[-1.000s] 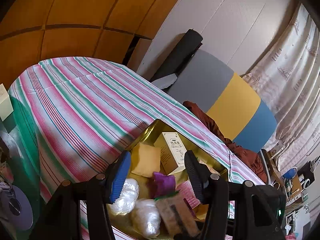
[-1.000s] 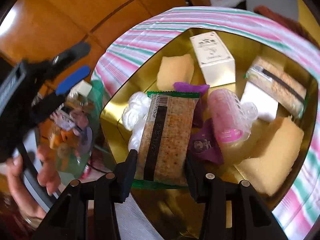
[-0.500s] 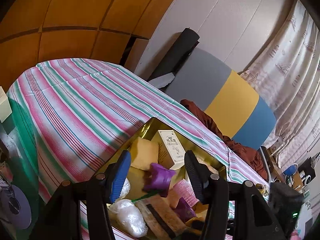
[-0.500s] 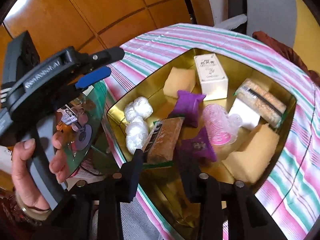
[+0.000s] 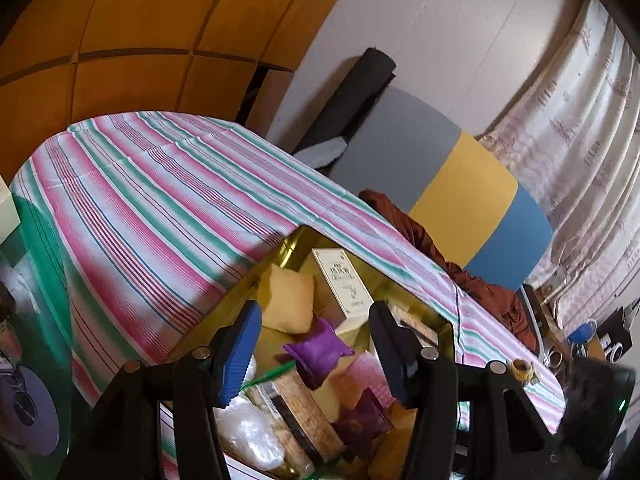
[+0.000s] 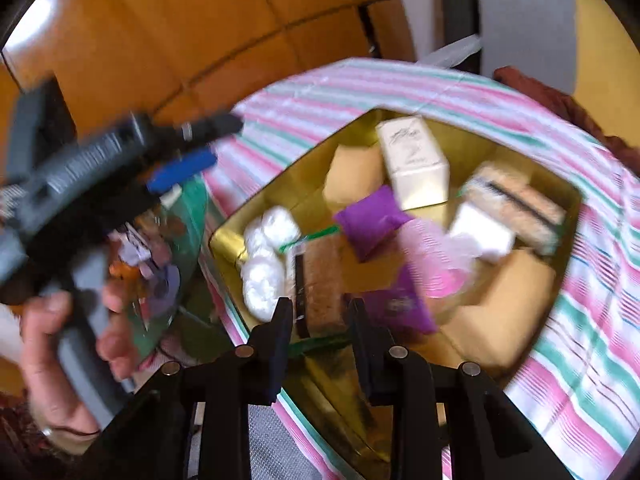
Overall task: Organize objects
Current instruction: 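Lower the purple packet and snack bar into the tray and open both tools, then move both tools from the gold tray back to the remaining items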
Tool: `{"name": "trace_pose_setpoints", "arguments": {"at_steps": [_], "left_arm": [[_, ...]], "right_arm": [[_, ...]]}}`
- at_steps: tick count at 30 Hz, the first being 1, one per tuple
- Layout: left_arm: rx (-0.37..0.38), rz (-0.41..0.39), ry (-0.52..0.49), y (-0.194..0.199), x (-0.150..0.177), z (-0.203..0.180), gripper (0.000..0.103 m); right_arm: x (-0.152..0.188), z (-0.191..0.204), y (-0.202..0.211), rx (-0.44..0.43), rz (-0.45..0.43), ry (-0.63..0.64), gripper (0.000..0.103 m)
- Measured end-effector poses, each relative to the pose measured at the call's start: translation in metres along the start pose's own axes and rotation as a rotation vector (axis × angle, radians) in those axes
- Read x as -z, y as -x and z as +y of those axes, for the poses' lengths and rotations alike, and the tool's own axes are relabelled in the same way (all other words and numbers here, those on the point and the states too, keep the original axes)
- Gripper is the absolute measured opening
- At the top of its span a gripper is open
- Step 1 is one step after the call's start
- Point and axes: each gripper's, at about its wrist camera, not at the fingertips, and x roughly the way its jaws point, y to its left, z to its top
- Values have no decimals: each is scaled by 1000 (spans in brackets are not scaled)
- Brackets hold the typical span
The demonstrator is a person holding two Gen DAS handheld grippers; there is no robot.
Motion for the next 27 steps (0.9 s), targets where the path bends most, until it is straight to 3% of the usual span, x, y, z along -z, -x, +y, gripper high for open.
{"name": "trace_pose_setpoints", "arguments": {"at_steps": [3, 7, 16, 21, 27], "left_arm": [[16, 29, -40, -6, 9, -13, 57], [64, 75, -122, -14, 27, -38, 57], [166, 169, -297, -18, 76, -95, 57], [236, 226, -365, -18, 105, -123, 57], [259, 297, -441, -24, 133, -155, 57]], "right_arm": [[3, -22, 21, 31, -47, -71, 43], [13, -55, 43, 101, -82, -150, 47], [57, -128, 81, 321, -78, -223, 63], [84, -181, 102, 435, -52, -313, 64], [105, -223, 132, 555, -69, -358, 66]]}}
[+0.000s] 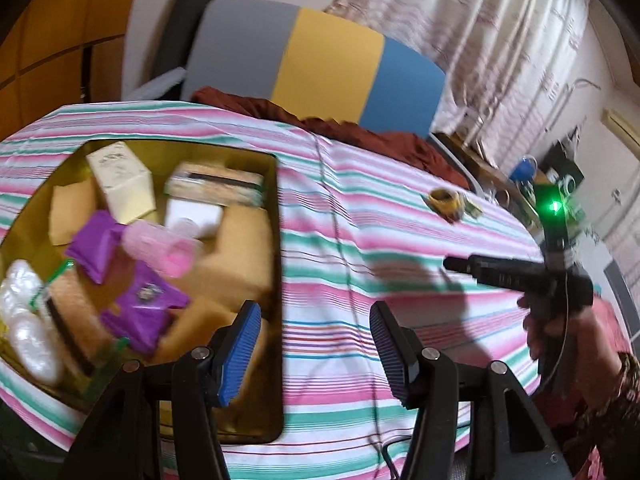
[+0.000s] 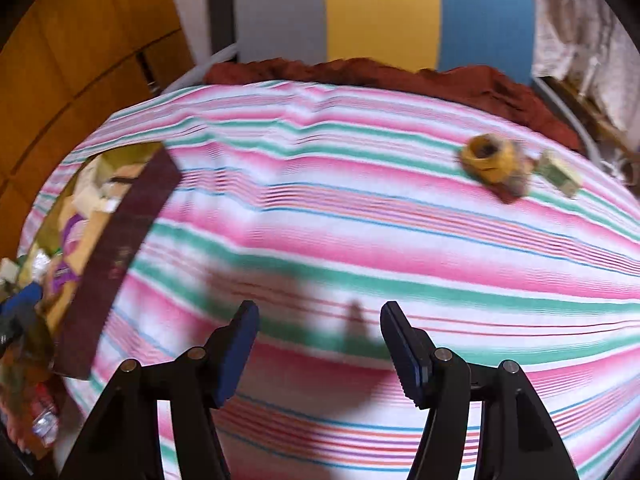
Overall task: Organize objects
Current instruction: 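Move both tools from the gold tray back to the remaining items, then grasp the yellow sock bundle with the left tool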
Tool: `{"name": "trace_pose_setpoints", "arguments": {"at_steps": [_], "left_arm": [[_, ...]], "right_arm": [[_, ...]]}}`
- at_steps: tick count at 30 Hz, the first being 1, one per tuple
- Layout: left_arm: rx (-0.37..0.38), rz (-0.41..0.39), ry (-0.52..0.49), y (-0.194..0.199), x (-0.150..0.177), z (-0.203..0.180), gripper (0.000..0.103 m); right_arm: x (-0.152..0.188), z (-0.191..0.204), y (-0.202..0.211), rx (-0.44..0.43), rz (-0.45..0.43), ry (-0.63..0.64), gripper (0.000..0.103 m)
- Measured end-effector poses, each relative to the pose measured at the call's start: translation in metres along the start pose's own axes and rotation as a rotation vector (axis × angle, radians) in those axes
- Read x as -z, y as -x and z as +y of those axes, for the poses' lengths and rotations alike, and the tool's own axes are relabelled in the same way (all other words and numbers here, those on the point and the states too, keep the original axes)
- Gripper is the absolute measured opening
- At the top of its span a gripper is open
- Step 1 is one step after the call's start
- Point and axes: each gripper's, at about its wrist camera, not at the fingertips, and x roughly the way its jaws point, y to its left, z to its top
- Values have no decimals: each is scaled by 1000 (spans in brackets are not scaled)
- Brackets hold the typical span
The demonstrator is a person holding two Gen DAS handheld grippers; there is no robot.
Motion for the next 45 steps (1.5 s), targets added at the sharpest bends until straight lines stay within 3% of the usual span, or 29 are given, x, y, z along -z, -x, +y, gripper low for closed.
{"name": "trace_pose_setpoints", "arguments": {"at_steps": [12, 19, 22, 30, 31, 35, 41, 45], "left_arm": [[43, 71, -105, -35, -8, -58, 58], [65, 119, -141, -71, -21, -89, 65], [62, 129, -165, -87, -30, -105, 66], [57, 131, -233, -147, -67, -159, 68], [53, 136, -241, -155, -72, -166, 71], [26, 126, -308, -194, -90, -205, 82], [11, 106, -435, -241, -109, -255, 82], [2, 101, -458, -268, -120, -272, 82]], "right_arm": [[-3, -65, 18, 113, -44, -11, 71], [-4, -99, 15, 220, -57, 2, 78], [0, -116, 13, 218, -72, -58, 78], [2, -157, 9, 226, -6, -231, 82], [4, -174, 10, 181, 8, -324, 82], [8, -191, 10, 163, 26, -414, 83], [9, -212, 21, 186, 2, -488, 84], [9, -224, 24, 214, 9, -525, 85]]}}
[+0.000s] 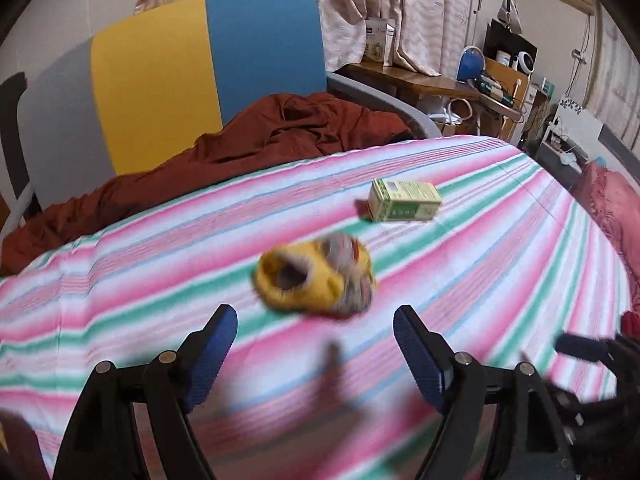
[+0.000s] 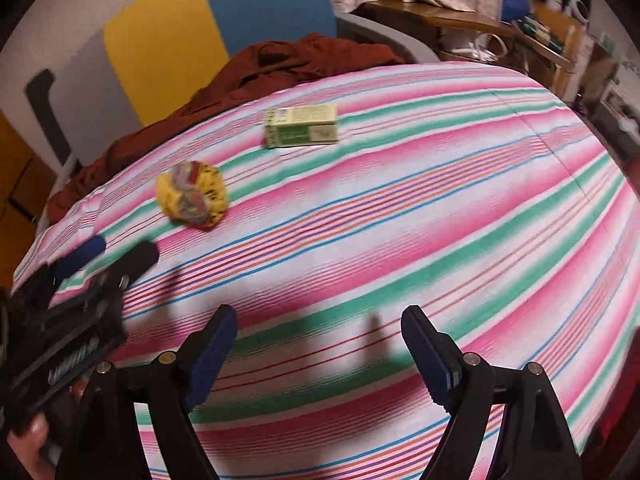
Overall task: Organize objects
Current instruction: 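Grasp the yellow sock bundle with the left tool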
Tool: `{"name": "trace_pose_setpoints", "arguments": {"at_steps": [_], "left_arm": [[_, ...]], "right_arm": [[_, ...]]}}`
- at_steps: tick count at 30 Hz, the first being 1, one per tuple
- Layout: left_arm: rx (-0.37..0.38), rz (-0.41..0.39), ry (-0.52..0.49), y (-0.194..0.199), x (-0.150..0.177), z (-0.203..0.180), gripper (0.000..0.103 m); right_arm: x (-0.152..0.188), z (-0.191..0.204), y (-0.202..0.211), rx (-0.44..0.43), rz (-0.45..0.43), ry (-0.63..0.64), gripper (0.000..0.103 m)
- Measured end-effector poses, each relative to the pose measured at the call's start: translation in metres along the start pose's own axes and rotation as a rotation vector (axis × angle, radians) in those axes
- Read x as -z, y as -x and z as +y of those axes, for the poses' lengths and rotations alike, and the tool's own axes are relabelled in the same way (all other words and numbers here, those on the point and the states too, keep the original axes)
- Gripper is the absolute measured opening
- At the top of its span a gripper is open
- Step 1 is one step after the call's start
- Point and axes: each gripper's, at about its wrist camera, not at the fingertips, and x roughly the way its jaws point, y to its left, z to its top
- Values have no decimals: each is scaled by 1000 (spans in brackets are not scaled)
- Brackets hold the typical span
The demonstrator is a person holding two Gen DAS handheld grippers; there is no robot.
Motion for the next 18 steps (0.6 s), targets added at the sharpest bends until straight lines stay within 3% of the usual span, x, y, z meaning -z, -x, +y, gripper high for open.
{"name": "trace_pose_setpoints", "arguments": {"at_steps": [5, 6, 7, 8, 13, 18], "left_arm": [[-11, 31, -3, -32, -12, -6, 81], [-16, 31, -1, -35, -11, -5, 76], [-14, 36, 3, -39, -9, -4, 59], [8, 46, 15, -43, -4, 0, 55], [61, -6, 22, -33, 16, 10, 42], [-1, -58, -3, -9, 34, 19, 37]], "right_arm": [[-4, -16, -1, 28, 6, -67, 85], [-5, -18, -1, 31, 5, -74, 85], [-5, -20, -1, 30, 5, -78, 85], [-6, -22, -1, 25, 6, -87, 85], [-7, -25, -3, 10, 9, -108, 85], [-4, -22, -4, -10, 13, -102, 85]]}}
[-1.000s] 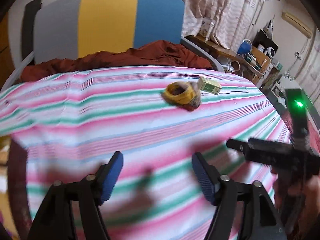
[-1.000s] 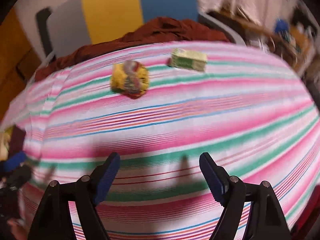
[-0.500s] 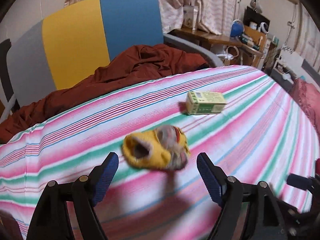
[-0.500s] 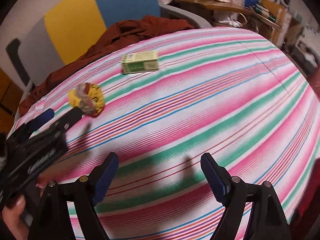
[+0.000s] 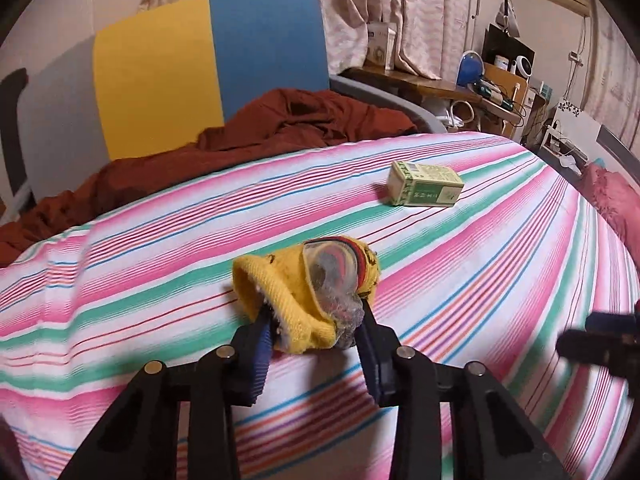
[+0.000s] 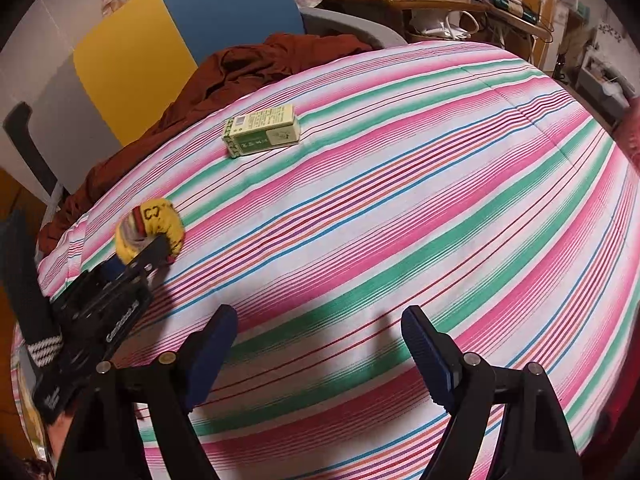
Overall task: Organize objects
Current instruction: 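Grasp the yellow sock bundle with the left tool, then grasp the green-white medicine box with the right tool while the left tool holds the sock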
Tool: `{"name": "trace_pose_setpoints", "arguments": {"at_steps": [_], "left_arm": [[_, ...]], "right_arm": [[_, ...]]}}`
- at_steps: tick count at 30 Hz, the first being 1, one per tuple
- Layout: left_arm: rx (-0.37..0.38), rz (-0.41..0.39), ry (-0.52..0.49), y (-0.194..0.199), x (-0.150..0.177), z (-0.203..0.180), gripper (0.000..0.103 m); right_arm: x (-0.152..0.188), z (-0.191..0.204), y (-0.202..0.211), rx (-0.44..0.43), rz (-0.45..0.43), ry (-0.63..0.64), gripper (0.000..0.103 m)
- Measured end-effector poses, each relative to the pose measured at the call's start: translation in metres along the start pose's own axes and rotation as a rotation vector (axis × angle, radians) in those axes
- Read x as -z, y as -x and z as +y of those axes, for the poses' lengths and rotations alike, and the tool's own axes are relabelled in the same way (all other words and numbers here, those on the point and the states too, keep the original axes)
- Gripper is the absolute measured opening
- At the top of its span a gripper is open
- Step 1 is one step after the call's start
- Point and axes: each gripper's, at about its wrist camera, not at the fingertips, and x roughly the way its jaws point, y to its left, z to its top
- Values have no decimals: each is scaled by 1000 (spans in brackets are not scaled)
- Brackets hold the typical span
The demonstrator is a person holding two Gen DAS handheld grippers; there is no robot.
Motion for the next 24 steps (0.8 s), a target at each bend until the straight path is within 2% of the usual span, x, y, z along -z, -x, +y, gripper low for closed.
{"name": "trace_pose_setpoints", "arguments": {"at_steps": [8, 11, 13, 14, 16, 19, 21, 24], "left_arm": [[-39, -120, 36, 60, 45, 28, 36], [-46, -123, 56, 66, 54, 35, 36], [-47, -116, 84, 65, 57, 42, 36], [-50, -106, 109, 63, 57, 47, 36], [-50, -91, 136, 58, 57, 51, 36], [-44, -80, 149, 55, 59, 54, 36], [-47, -81, 141, 54, 59, 52, 36], [-45, -82, 138, 52, 60, 52, 36]], "right_arm": [[0, 2, 2, -24, -55, -1, 85], [3, 10, 6, -18, -112, 30, 85], [0, 22, 5, -5, -194, 69, 90], [0, 22, 5, -5, -194, 69, 90], [-22, 37, -4, 34, -236, 109, 92], [-39, 45, -10, 48, -282, 121, 102], [-58, 58, -21, 58, -315, 160, 102], [-82, 70, -42, 99, -318, 183, 102]]}}
